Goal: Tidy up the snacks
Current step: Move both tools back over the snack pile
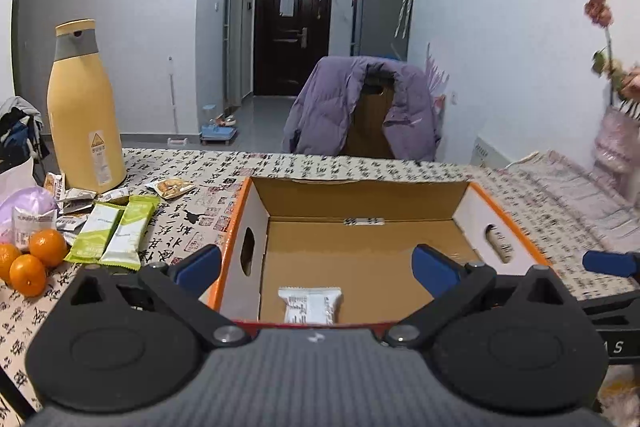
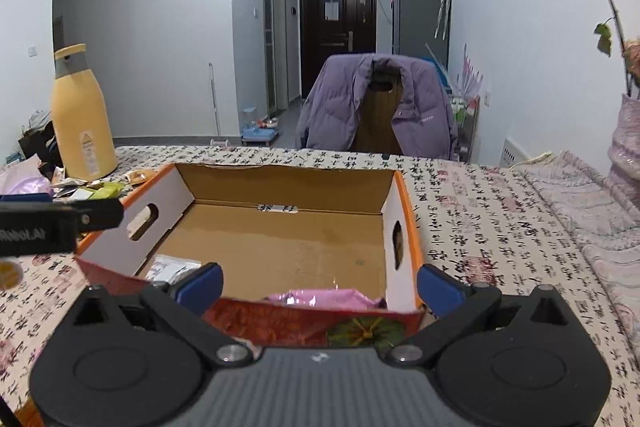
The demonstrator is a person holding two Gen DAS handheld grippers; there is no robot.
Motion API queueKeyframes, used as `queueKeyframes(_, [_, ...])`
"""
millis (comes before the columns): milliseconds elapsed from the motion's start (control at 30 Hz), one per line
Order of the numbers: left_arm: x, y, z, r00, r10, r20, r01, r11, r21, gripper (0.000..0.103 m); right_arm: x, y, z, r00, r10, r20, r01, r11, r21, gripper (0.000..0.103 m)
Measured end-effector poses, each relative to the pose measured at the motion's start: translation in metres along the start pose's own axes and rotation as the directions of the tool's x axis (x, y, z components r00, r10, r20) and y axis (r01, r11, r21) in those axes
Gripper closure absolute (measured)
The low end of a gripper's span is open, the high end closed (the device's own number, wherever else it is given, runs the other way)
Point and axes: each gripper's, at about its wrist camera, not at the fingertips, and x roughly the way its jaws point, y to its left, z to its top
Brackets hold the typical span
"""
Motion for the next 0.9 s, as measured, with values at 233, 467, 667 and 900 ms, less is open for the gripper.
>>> queueKeyframes(233, [-0.054, 0.006, -0.02, 0.996, -0.055, 0.063, 0.055, 0.998, -0.002, 0.0, -0.056, 0.003, -0.027, 0.998, 0.007, 0.068, -0.006, 1.0, -0.016, 0.0])
queueKeyframes(467, [-0.104, 0.009, -0.053, 0.99, -0.095, 0.107, 0.094, 0.995, 0.016, 0.0, -0.107, 0.01, -0.06, 0.993, 0.019, 0.116, -0.016, 1.0, -0.026, 0.0])
queueKeyframes(667, [-0.129, 0.012, -0.084, 0.987, -0.12, 0.106, 0.117, 0.993, 0.031, 0.0, -0.135, 0.014, -0.095, 0.993, 0.038, 0.114, -0.037, 0.999, -0.015, 0.0])
queueKeyframes(900, [-0.143, 0.021, -0.118, 0.987, -0.144, 0.077, 0.142, 0.989, 0.031, 0.0, -0.151, 0.018, -0.129, 0.994, 0.026, 0.103, -0.025, 1.0, -0.011, 0.0])
